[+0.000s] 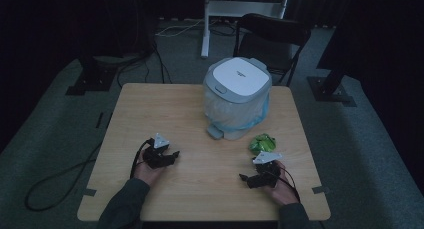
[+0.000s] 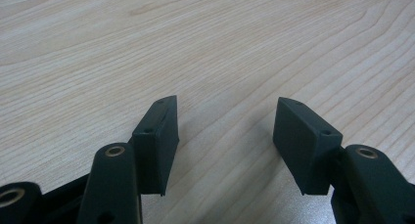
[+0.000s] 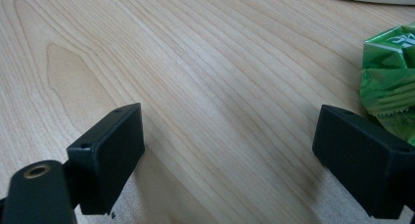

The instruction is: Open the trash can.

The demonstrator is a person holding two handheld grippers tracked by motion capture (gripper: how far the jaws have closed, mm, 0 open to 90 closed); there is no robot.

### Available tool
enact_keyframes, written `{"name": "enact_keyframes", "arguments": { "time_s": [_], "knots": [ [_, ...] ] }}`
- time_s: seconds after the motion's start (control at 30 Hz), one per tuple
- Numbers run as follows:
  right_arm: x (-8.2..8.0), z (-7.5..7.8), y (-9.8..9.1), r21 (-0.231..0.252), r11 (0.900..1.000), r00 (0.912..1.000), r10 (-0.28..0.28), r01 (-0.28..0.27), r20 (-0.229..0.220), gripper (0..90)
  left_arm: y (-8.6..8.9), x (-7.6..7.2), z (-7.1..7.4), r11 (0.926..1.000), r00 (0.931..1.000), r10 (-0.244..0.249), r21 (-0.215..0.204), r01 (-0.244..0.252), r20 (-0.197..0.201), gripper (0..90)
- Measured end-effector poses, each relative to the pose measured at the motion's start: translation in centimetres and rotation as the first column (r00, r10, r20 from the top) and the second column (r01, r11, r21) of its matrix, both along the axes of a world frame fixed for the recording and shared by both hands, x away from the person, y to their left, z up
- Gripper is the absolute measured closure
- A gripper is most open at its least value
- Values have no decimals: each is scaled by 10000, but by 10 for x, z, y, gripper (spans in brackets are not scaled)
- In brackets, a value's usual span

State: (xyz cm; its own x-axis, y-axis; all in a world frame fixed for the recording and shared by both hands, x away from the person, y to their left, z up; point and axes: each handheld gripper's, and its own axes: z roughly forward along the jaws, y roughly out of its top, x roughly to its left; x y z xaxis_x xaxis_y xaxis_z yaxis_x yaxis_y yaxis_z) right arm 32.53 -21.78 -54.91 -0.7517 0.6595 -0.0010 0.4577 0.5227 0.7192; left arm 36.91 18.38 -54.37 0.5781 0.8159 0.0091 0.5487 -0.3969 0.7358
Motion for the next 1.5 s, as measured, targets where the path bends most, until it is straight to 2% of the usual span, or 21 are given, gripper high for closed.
{"name": "enact_keyframes", "arguments": {
  "time_s": [0.3,0.4,0.57,0.8,0.9,1.03,1.5],
  "knots": [
    [0,0,1,-10,10000,10000,-8,8,19,108,1,0,0,9999,10000,28,-104,-29,-59,431],
    [-1,0,2,9,9999,9999,-141,141,15,108,0,0,0,10000,10000,-21,10,21,-7,425],
    [-1,0,2,11,9999,9999,-156,156,10,109,0,0,0,9999,10000,-50,-88,50,-69,408],
    [-1,0,2,10,9999,9999,-155,155,13,109,-2,2,0,10000,10000,-78,19,78,-22,411],
    [-1,0,2,10,9999,9999,-155,155,14,109,0,3,1,10000,10000,1,-21,-1,-87,445],
    [-1,0,2,14,9999,9999,-164,164,15,109,1,5,3,9997,9994,-130,-188,124,-307,463],
    [-1,0,2,8,9998,9998,-178,178,6,110,-7,7,14,9983,9986,-520,-254,520,3,479]
  ]
}}
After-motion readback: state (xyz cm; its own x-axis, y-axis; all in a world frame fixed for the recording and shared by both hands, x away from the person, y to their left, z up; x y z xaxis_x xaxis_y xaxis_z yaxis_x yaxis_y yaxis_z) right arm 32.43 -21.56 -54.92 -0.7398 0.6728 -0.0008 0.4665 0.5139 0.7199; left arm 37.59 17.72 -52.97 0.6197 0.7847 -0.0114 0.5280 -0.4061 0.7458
